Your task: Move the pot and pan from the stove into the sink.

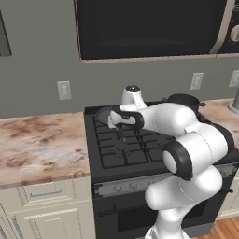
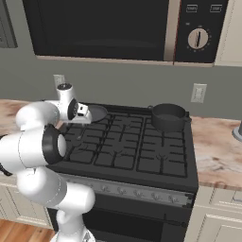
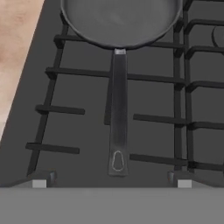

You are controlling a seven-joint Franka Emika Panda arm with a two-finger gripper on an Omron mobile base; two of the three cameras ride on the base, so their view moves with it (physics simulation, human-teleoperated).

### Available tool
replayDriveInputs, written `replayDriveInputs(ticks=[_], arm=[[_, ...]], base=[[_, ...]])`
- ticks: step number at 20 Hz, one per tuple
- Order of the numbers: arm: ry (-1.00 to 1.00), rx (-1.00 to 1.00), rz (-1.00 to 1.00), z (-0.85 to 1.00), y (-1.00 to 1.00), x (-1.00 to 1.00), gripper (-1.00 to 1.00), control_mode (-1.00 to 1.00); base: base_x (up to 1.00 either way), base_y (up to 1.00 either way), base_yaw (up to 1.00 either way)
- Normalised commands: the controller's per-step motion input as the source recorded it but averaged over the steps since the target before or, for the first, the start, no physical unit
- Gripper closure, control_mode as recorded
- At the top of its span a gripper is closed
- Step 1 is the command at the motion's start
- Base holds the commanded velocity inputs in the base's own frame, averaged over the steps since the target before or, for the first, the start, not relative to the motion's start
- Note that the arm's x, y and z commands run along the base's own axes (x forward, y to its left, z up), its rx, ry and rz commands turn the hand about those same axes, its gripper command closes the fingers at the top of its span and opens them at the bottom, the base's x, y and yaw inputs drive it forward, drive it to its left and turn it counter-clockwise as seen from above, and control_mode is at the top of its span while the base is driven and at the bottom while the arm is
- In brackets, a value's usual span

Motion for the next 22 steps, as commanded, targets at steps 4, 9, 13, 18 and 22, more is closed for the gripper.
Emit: replayDriveInputs(ticks=[4,9,13,18,22], arm=[[-0.10,-0.03,0.07,-0.21,-0.06,0.00,-1.00,-1.00],[-0.07,-0.04,0.05,-0.15,-0.03,0.00,-1.00,-1.00],[0.00,0.00,0.00,0.00,0.00,0.00,-1.00,-1.00],[0.00,0.00,0.00,-0.06,0.00,0.00,-1.00,-1.00],[0.00,0.00,0.00,-0.13,0.00,0.06,-1.00,-1.00]], base=[[0.00,0.00,0.00],[0.00,0.00,0.00],[0.00,0.00,0.00],[0.00,0.00,0.00],[0.00,0.00,0.00]])
